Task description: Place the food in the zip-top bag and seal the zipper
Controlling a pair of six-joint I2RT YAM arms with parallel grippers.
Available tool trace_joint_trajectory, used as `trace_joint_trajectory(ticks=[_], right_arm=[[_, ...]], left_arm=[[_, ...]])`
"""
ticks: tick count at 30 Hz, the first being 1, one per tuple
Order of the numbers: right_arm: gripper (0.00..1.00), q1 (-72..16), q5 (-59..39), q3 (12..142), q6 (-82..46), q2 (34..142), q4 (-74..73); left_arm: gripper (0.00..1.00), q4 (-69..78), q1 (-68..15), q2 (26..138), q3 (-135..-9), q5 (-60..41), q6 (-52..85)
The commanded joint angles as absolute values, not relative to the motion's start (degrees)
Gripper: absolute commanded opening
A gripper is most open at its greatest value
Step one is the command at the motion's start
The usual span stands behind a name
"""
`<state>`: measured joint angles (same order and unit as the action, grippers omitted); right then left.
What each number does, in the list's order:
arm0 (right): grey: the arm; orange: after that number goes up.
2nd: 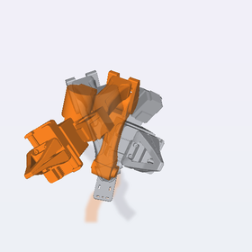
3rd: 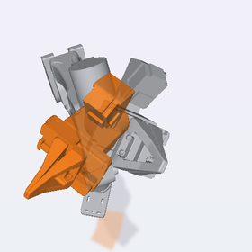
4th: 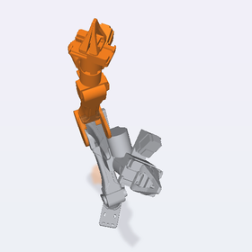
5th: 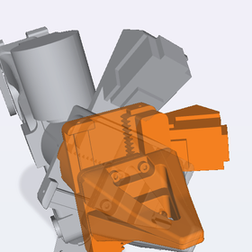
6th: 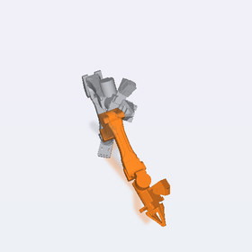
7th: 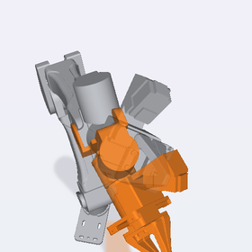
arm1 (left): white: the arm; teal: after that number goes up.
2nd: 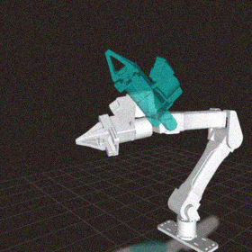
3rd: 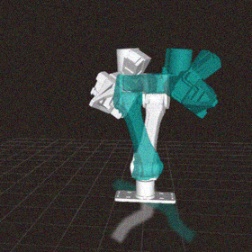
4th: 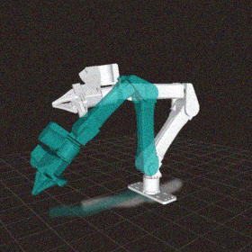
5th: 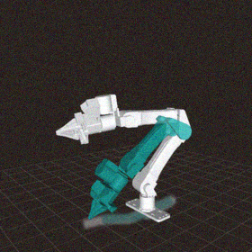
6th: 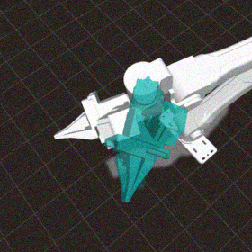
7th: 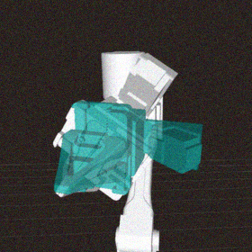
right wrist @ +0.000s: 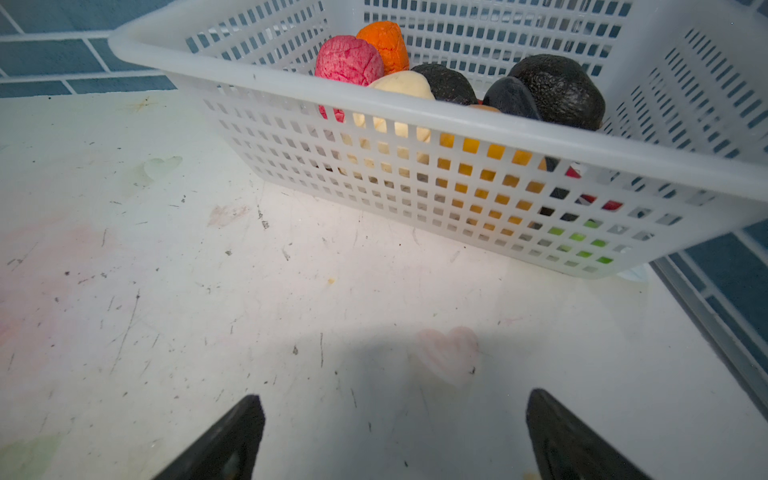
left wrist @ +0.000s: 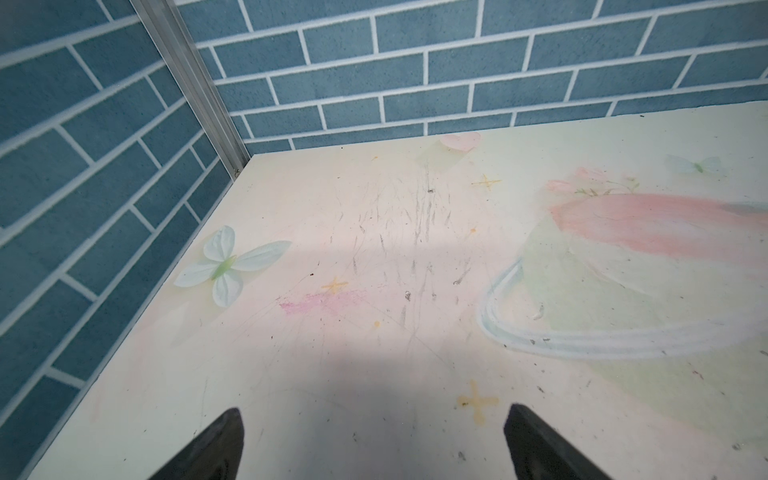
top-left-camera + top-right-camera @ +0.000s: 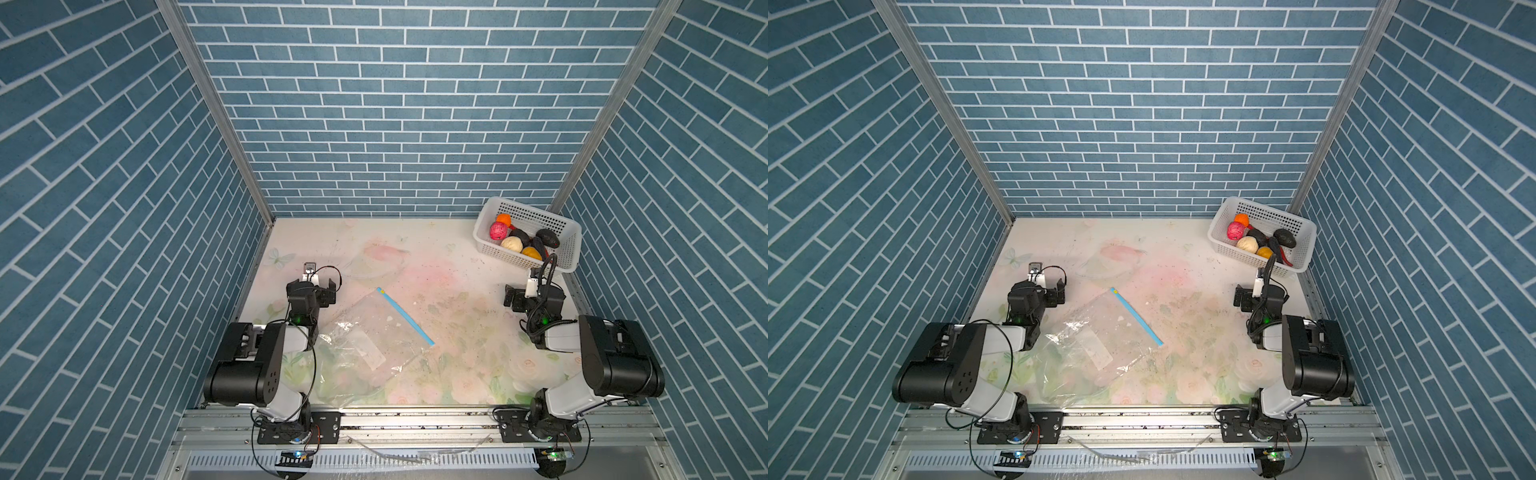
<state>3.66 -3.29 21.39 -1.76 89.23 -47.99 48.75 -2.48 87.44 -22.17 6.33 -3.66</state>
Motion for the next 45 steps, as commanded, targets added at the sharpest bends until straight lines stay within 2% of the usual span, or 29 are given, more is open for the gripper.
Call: trace_joint_trajectory(ticks=[1, 25, 29, 34, 37, 41, 45], right_arm=[[0.99, 4.0, -3.8, 22.8, -2.8, 88.3, -49.1], [0.99, 3.9, -2.7, 21.6, -3.0, 88.1, -51.1], [0.99, 3.1, -1.9, 20.0, -2.5, 87.9, -53.9], [0.97, 1.7, 0.6, 18.9, -1.5, 84.7, -53.2], [0.97, -0.6, 4.5, 18.4, -0.2, 79.0, -49.3], [0.96, -4.3, 6.9, 24.0, -2.2, 71.3, -31.0], [0.95, -13.3, 11.7, 30.3, 2.8, 69.9, -17.6]], left_arm=[[0.99, 49.6, -2.2, 87.5, -22.0, 6.1, -3.5], [0.99, 49.6, -2.3, 87.5, -22.0, 6.2, -3.5], [0.99, 50.0, -2.3, 87.3, -21.7, 1.7, -5.3], [0.99, 50.4, -2.3, 86.0, -21.1, 5.3, -4.1], [0.99, 42.8, -2.4, 82.2, -23.7, 6.1, -3.8], [0.99, 24.4, -4.3, 76.7, -32.0, 6.5, -4.3], [0.99, 12.0, -7.3, 74.6, -38.1, 10.6, 2.8]])
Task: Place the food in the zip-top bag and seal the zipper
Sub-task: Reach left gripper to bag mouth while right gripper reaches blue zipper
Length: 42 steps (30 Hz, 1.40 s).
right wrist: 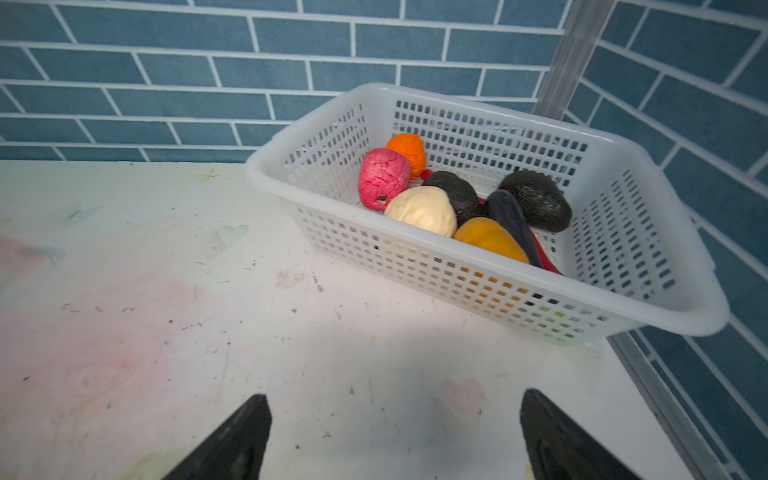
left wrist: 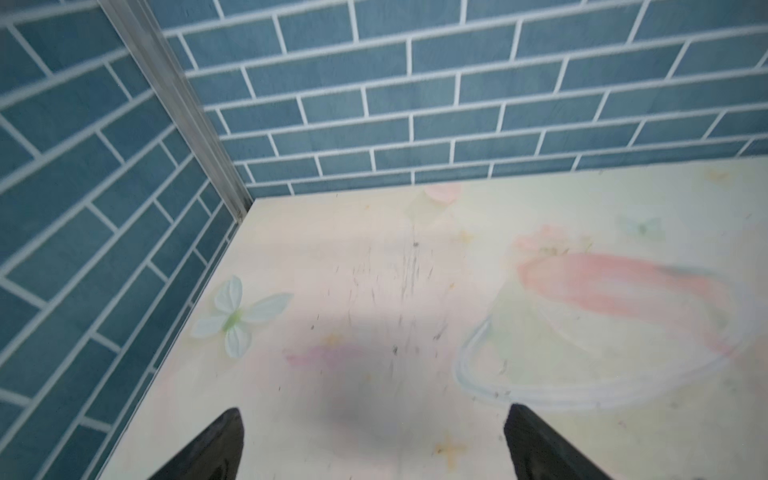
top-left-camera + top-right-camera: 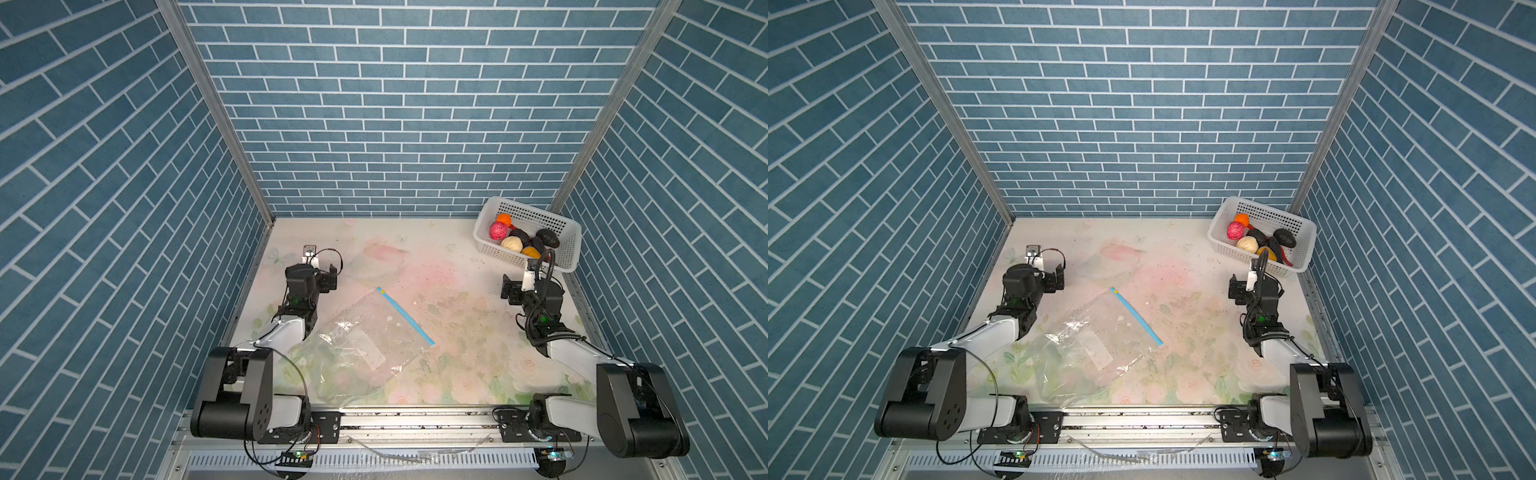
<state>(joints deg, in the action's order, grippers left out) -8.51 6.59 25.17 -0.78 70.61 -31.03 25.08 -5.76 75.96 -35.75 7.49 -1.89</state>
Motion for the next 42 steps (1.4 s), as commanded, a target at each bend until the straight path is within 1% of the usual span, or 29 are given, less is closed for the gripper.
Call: trace_joint_trajectory(ticks=[1, 6, 7, 9, 14, 16, 21, 26, 32, 36, 42], right_arm=[[0.94, -15.5, 12.8, 31.9, 3.1, 70.2, -14.9], [0.94, -23.2, 17.3, 42.5, -5.3, 75.3, 2.6], [0.94, -24.3, 16.8, 45.1, -7.9, 77.1, 6.6], [0.96, -26.4, 12.3, 49.2, -9.6, 80.5, 12.3], [0.94, -34.0, 1.3, 57.6, -9.3, 88.3, 22.2], [0.94, -36.5, -3.0, 59.5, -8.9, 90.0, 23.5], [0.92, -39.8, -11.4, 61.5, -8.9, 93.2, 23.3], [0.9, -40.9, -16.3, 62.8, -10.0, 96.5, 22.9], [0.9, -40.9, -21.1, 64.0, -10.8, 99.8, 23.2], [0.84, -40.9, -25.8, 65.4, -11.8, 102.0, 23.8], [0.8, -40.8, -28.6, 64.6, -14.4, 103.2, 19.4]], left_arm=[[0.99, 9.2, -7.9, 74.1, -39.4, 10.4, 4.3], [0.99, -7.8, -14.7, 71.7, -46.1, 15.9, 11.5], [0.97, -12.1, -16.2, 71.0, -47.3, 17.2, 13.7], [0.95, -19.2, -18.5, 69.6, -48.6, 16.9, 18.4], [0.93, -31.2, -20.9, 64.1, -46.1, 8.9, 30.8], [0.93, -34.8, -21.2, 62.0, -45.4, 6.1, 33.4], [0.93, -43.1, -21.6, 57.9, -45.1, 4.0, 35.5], [0.94, -40.8, -21.5, 56.0, -40.4, 0.4, 36.2], [0.92, -42.6, -21.3, 61.4, -42.1, 0.4, 35.9], [0.89, -41.5, -21.2, 64.8, -43.0, 0.1, 35.1], [0.87, -37.4, -21.1, 66.4, -41.7, -0.8, 34.9]])
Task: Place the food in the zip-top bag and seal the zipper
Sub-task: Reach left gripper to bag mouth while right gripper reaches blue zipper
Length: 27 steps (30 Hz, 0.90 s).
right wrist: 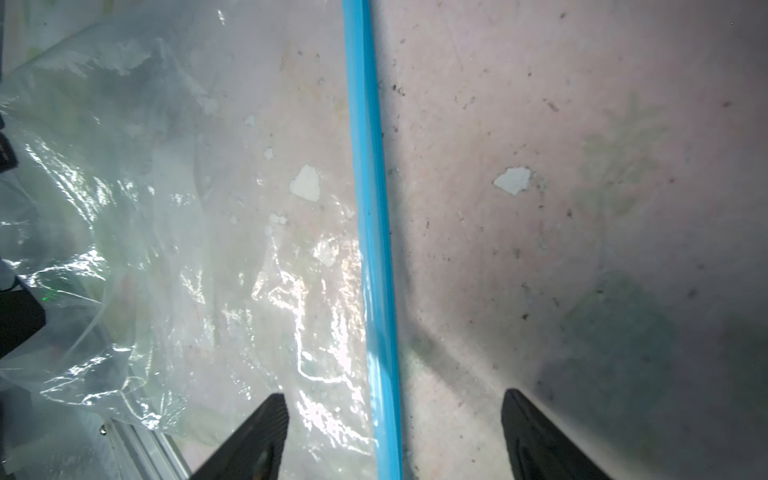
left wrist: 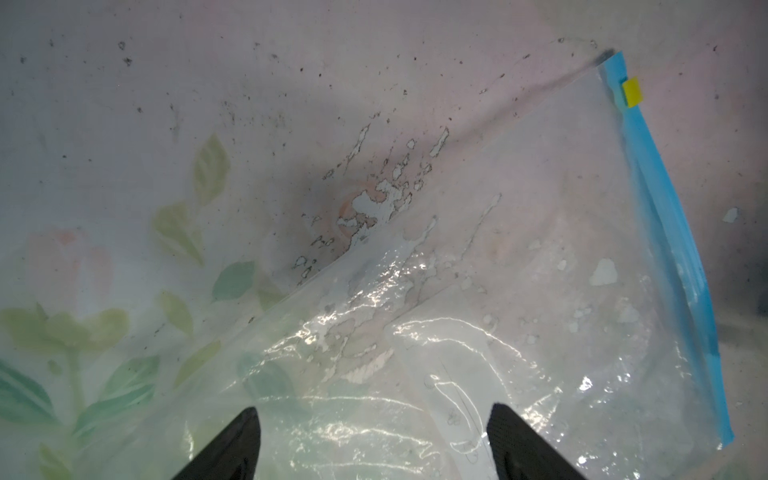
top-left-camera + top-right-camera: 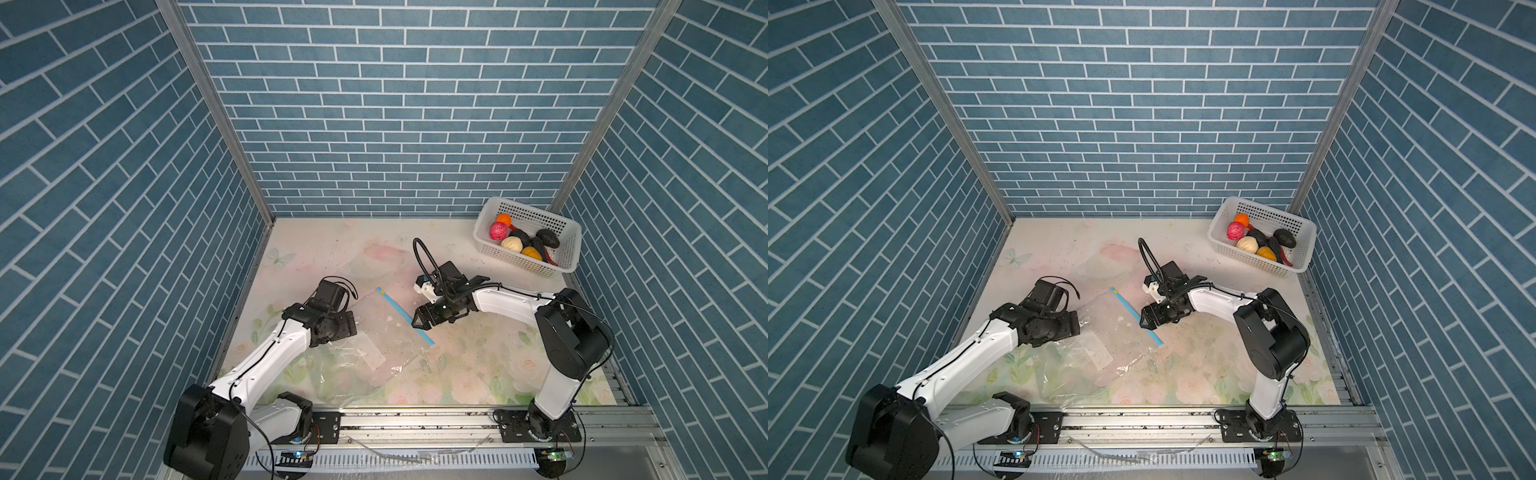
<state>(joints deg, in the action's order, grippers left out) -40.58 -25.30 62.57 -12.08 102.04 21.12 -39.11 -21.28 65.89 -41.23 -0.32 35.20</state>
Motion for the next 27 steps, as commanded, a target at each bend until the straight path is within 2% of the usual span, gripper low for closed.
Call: trace_joint_trajectory(ticks=[1, 10, 13, 18, 24, 27], right_arm=[[0.79, -40.9, -28.7, 64.7, -14.4, 103.6, 18.9], [0.74, -40.8, -30.0, 66.3, -14.2, 107.3, 17.1], [0.66, -40.8, -31.9, 66.1, -15.6, 108.4, 14.4], [0.61, -40.9, -33.3, 66.2, -17.3, 110.2, 12.6], [0.46, -40.8, -34.6, 66.1, -17.5, 110.7, 12.4], [0.33, -40.9, -35.1, 66.2, -17.5, 110.7, 12.5]], left_arm=[[0.87, -36.7, -21.1, 66.7, -41.3, -0.8, 34.8], [0.82, -29.7, -20.9, 70.7, -38.1, -2.0, 35.8], [0.82, -27.9, -20.9, 71.8, -37.3, -2.9, 36.0], [0.78, -26.1, -20.9, 73.8, -36.7, -4.2, 35.8], [0.78, -26.2, -20.9, 74.6, -36.5, -4.5, 35.2], [0.78, -25.9, -20.9, 74.7, -36.5, -4.6, 34.8]])
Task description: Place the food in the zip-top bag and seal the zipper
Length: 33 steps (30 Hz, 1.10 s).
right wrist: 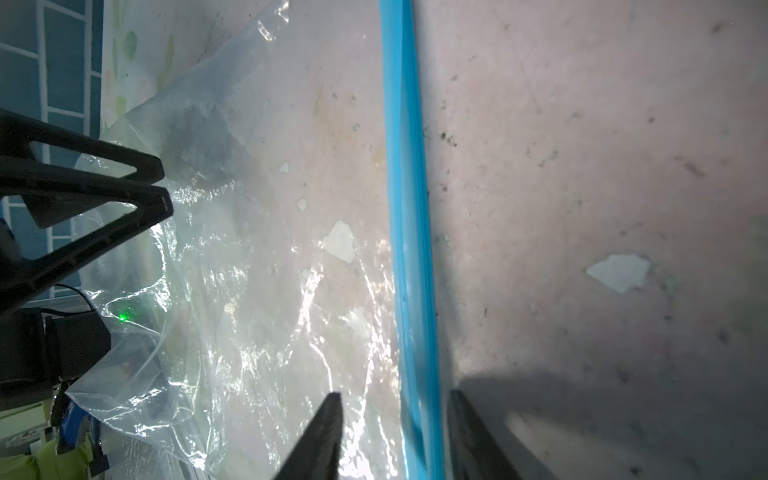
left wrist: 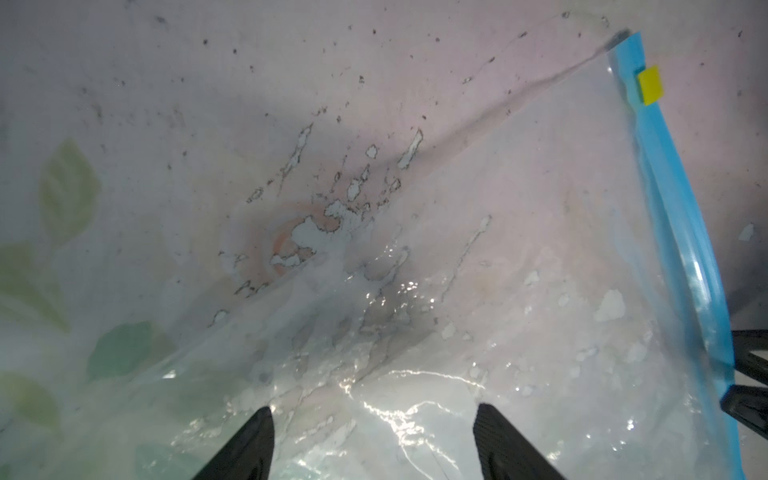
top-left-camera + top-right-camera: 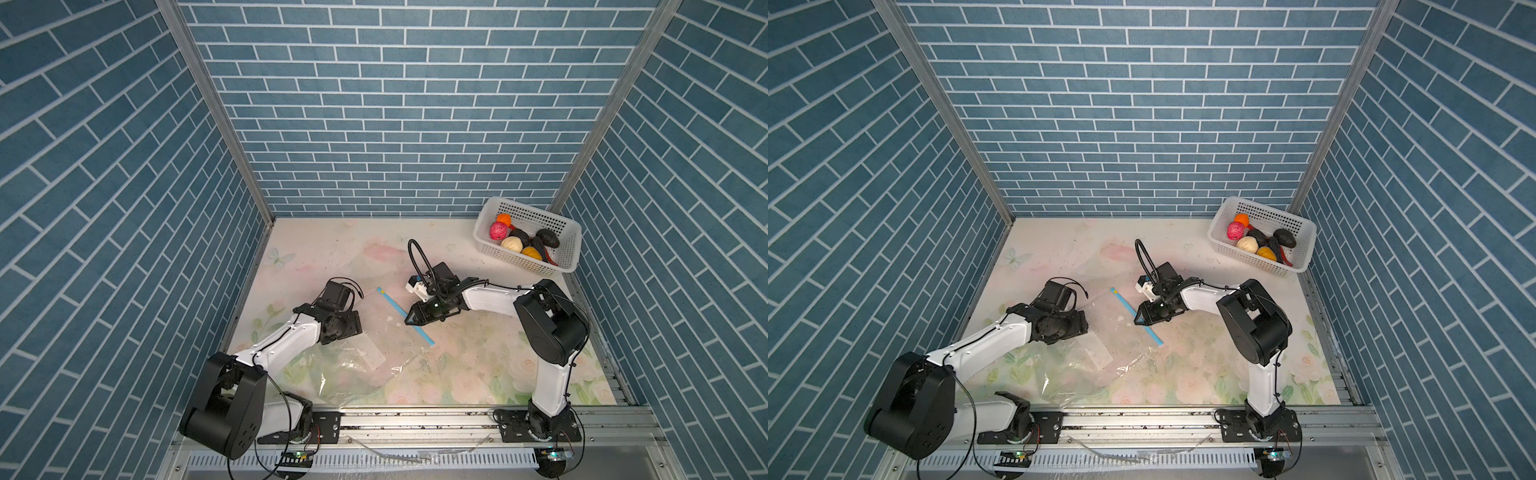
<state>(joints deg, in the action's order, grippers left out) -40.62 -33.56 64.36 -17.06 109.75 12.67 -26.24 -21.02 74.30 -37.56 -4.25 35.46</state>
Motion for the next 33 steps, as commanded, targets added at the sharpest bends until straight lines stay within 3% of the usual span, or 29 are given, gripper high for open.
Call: trace_joint_trajectory(ticks=[1, 13, 19, 33], right_arm=[[0.31, -40.8, -35.2, 66.2, -17.5, 110.8, 12.5], [0.11, -40.9, -35.4, 63.7, -17.5, 109.5, 8.9], [0.02, -40.9, -35.4, 57.2, -17.9, 105.3, -2.5], [0.0, -43.0, -25.3, 46.2, -14.2, 98.2, -24.8]], left_arm=[[0.78, -25.9, -20.9, 74.8, -36.4, -4.5, 34.8], [0.78, -25.7, -20.9, 76.6, -37.8, -5.4, 33.2], [0.79, -26.3, -21.0, 75.5, -39.8, -8.0, 34.0], [0.8, -29.4, -25.1, 78.7, -55.3, -13.6, 38.6]])
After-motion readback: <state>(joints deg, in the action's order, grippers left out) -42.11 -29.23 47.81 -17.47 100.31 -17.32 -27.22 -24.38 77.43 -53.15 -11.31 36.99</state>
